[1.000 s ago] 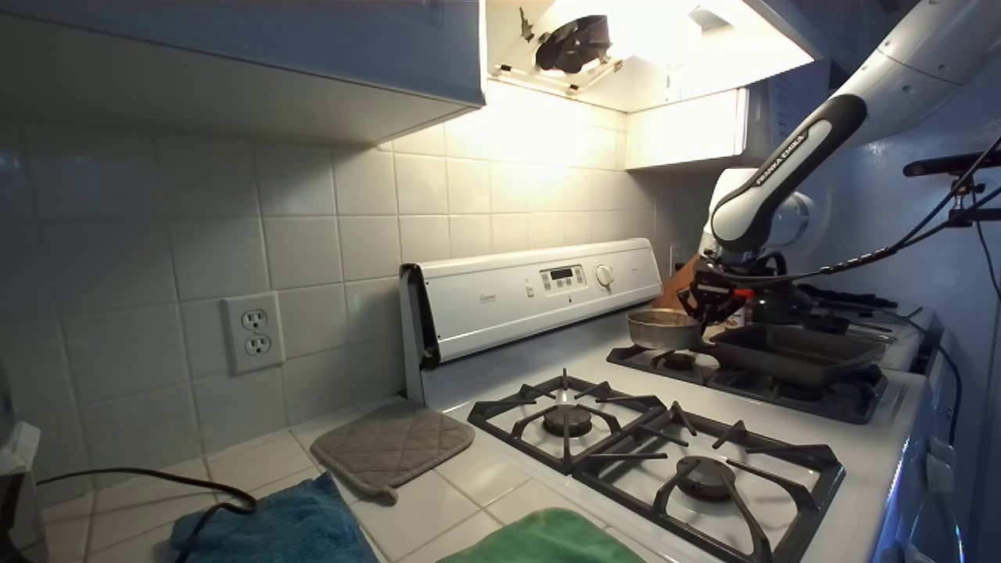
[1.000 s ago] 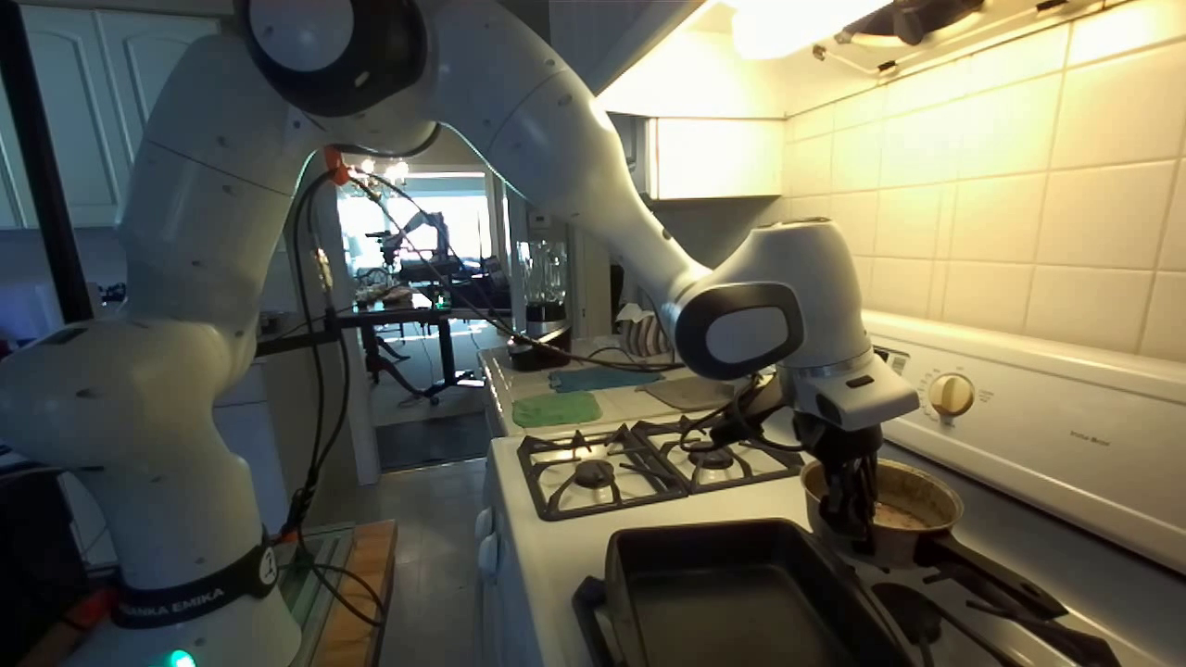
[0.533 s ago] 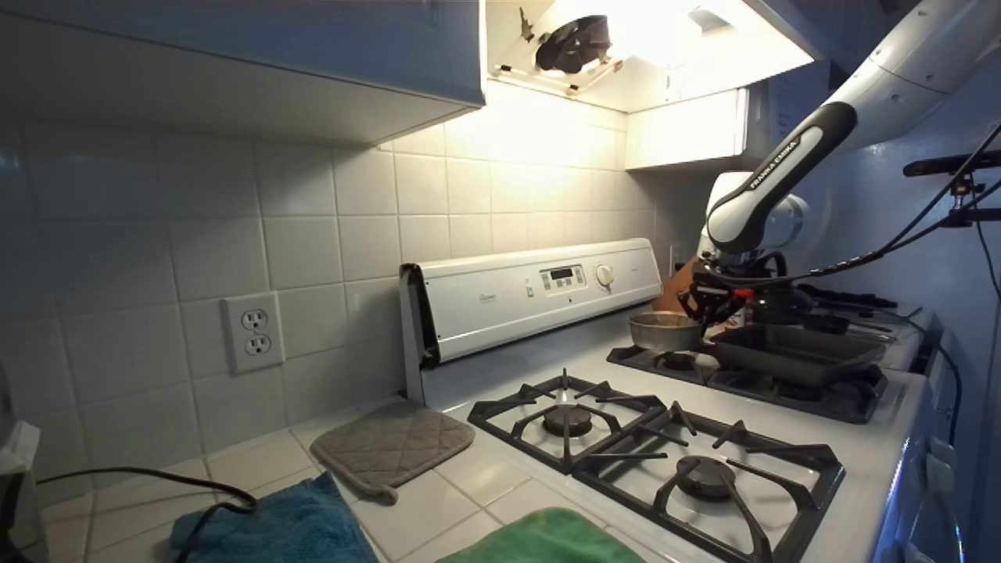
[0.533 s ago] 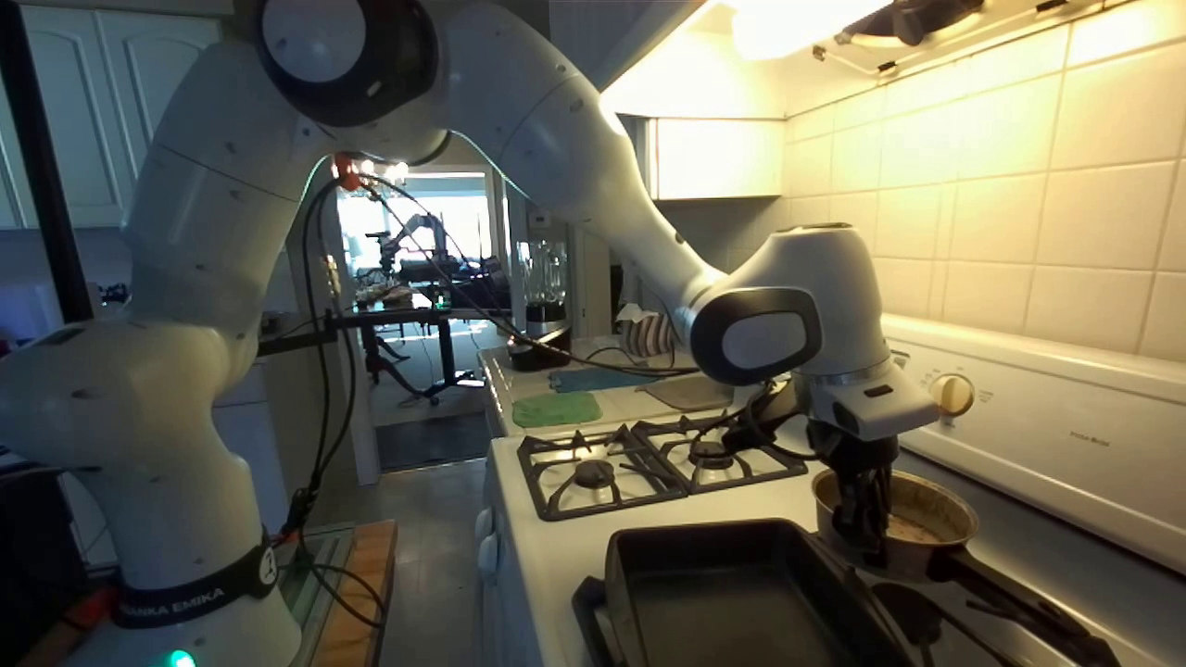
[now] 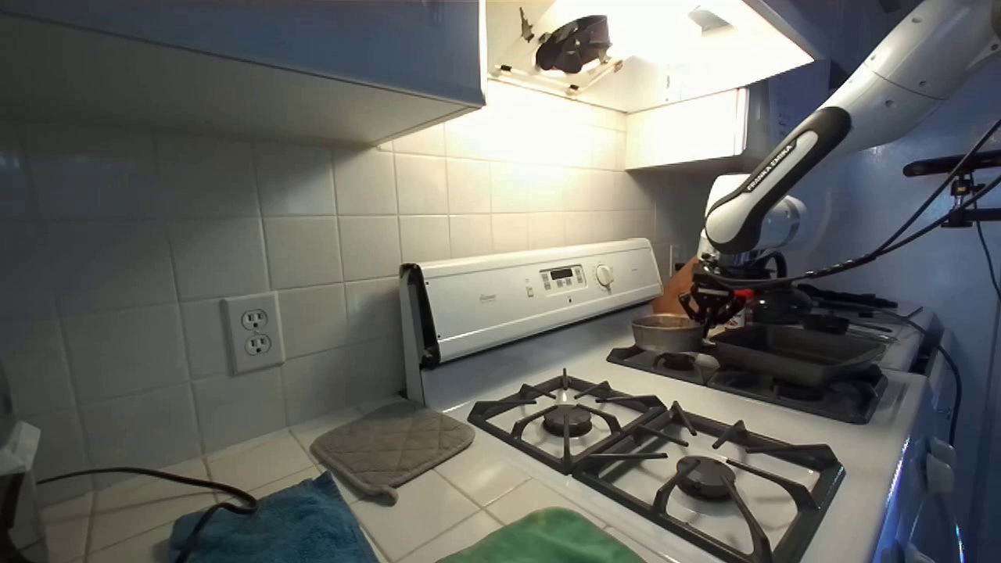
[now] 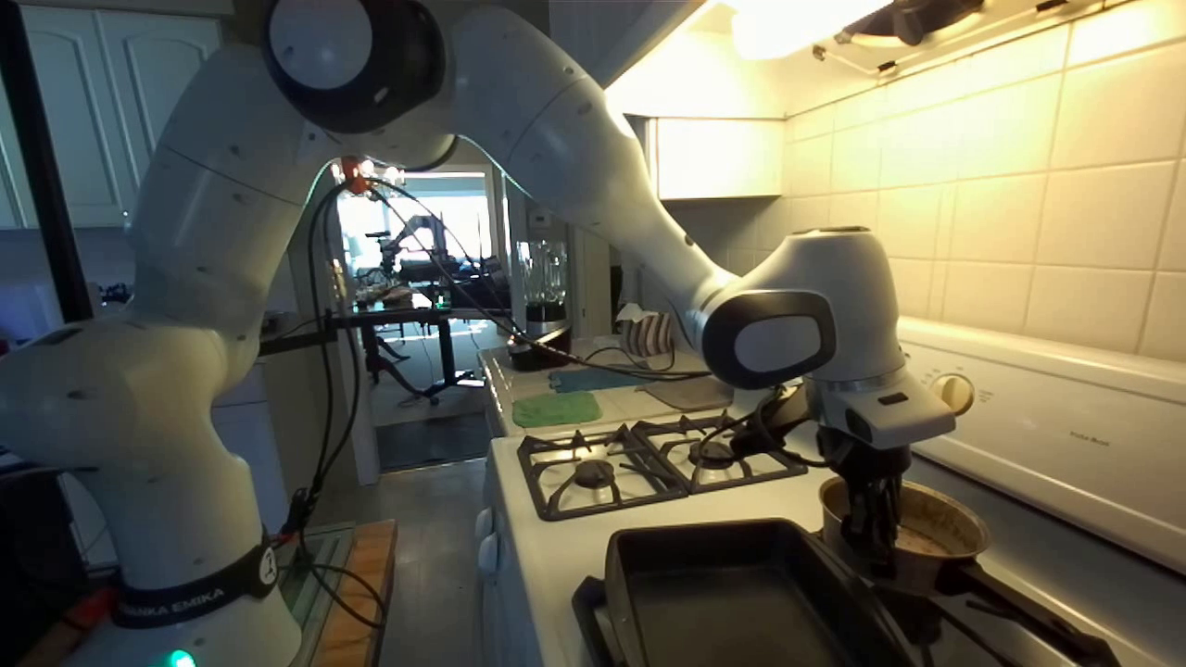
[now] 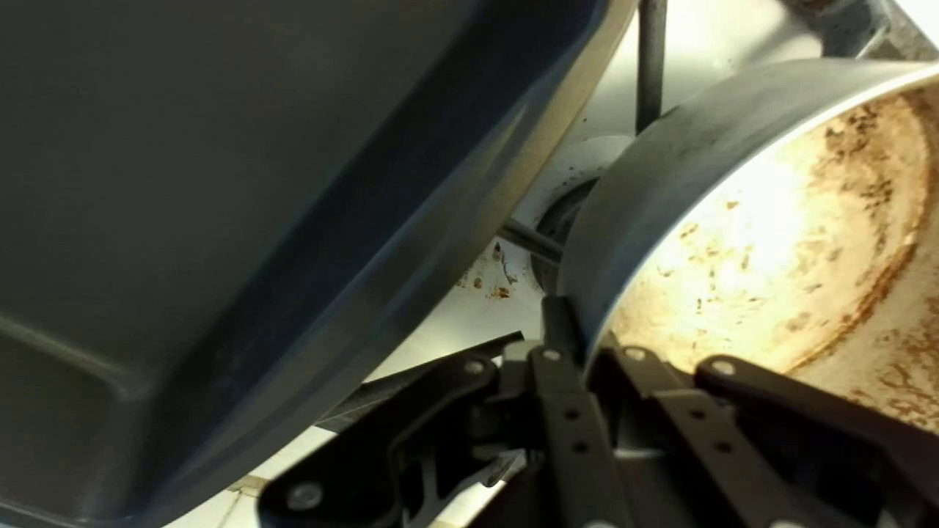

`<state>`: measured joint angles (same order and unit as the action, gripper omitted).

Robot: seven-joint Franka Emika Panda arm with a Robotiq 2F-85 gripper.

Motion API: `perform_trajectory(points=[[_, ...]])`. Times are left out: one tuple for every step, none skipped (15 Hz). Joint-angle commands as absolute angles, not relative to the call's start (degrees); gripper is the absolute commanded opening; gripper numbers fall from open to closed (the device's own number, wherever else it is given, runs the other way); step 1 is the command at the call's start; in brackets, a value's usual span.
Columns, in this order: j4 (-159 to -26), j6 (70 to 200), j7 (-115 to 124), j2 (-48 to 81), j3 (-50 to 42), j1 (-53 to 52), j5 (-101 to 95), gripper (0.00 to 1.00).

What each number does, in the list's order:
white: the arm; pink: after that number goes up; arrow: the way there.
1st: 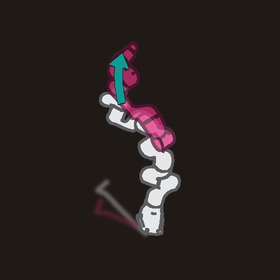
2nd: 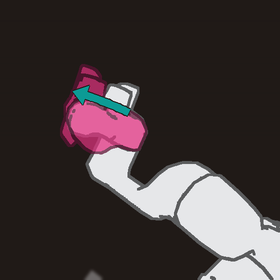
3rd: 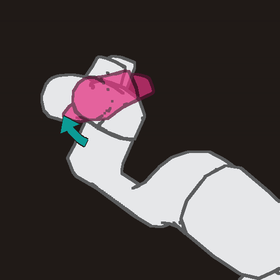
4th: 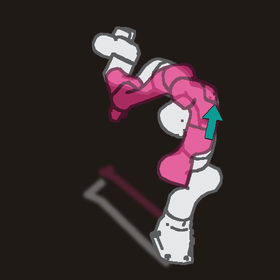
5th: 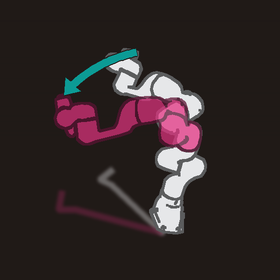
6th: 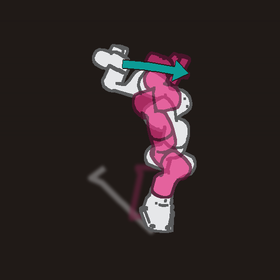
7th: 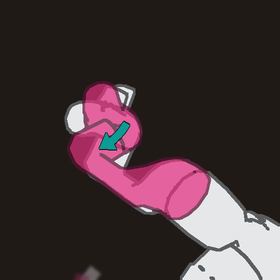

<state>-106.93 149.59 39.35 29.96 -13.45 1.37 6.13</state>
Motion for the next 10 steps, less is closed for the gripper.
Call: perform_trajectory(points=[[-104.3, 147.7, 40.5, 31.3, -13.2, 1.7, 6.9, 0.01], [-104.2, 147.6, 40.5, 31.4, -13.3, 1.7, 6.8, 0.01], [-104.1, 147.5, 40.5, 31.5, -13.3, 1.7, 6.8, 0.01], [-103.8, 147.2, 40.6, 31.7, -13.3, 1.7, 6.7, 0.09], [-103.5, 147.0, 40.7, 32.0, -13.3, 1.7, 6.7, 0.03], [-103.4, 146.8, 40.7, 32.1, -13.3, 1.7, 6.7, 0.04], [-103.2, 146.8, 40.8, 32.2, -13.3, 1.7, 6.7, 0.01], [-103.1, 146.5, 40.9, 32.3, -13.3, 1.8, 6.7, 0.00], [-103.0, 146.4, 41.1, 32.2, -13.4, 1.7, 6.6, 0.01], [-102.9, 146.4, 41.1, 32.3, -13.3, 1.8, 6.7, 0.01]])
